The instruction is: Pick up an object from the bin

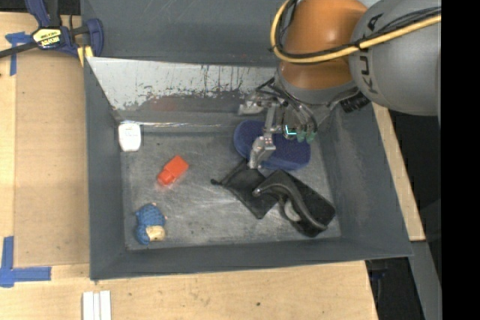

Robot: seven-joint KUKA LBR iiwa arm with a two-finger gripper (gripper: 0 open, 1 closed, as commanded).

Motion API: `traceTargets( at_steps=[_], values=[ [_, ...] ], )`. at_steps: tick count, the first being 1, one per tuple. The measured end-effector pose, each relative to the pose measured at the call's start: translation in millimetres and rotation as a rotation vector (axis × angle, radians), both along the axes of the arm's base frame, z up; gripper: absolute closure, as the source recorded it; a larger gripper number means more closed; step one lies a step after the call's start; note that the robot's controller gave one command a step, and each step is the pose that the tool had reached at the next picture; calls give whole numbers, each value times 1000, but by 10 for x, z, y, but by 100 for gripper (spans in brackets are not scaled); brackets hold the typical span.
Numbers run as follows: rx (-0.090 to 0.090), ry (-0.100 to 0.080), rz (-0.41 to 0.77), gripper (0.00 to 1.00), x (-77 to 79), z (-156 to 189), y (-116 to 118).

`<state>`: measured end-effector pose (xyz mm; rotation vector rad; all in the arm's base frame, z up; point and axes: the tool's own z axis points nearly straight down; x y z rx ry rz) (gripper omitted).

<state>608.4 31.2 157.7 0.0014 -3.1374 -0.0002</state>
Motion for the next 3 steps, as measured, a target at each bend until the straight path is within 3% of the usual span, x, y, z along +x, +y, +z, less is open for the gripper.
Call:
traceTargets(
  at_steps=[1,2,3],
  values=[
    [15,-40,-458,0,-271,-768,-303],
    [12,-23,-608,0,-145,-779,-319],
    [6,-15,-601,0,-105,-722,-294]
  ],
)
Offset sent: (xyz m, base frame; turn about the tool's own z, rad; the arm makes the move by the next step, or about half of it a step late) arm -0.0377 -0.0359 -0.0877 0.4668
